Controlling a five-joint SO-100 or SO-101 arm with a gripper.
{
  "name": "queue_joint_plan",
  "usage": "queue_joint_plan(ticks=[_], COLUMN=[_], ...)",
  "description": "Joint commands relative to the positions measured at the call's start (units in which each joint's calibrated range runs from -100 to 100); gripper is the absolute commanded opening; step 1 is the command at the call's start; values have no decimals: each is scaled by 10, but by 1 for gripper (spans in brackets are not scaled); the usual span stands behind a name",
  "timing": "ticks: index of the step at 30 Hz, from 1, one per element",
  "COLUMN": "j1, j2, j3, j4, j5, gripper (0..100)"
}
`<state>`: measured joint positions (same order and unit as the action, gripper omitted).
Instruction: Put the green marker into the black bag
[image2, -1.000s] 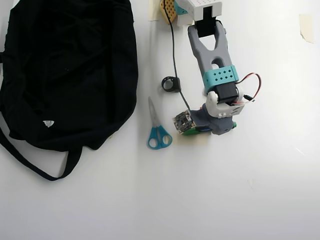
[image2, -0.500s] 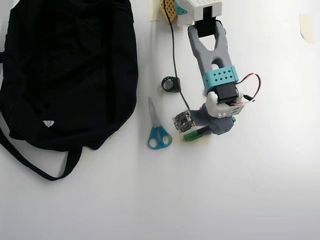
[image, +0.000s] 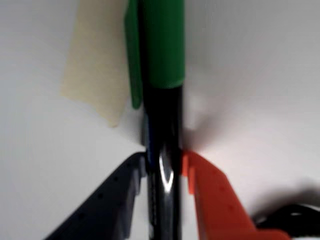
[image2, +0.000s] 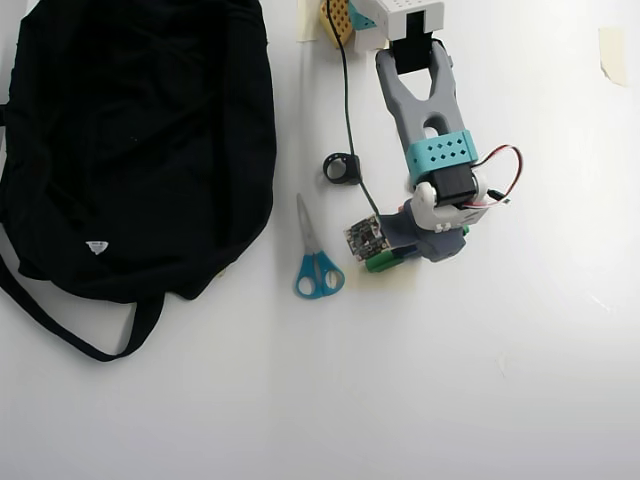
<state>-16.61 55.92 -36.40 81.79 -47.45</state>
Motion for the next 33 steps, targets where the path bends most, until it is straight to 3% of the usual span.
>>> queue_joint_plan(ticks=[1, 10, 33], j1=[-10, -11, -6], j2=[8, -21, -178], j3=[30, 33, 33], j4=[29, 115, 99], j5=[-41, -41, -33], gripper=[2, 2, 2])
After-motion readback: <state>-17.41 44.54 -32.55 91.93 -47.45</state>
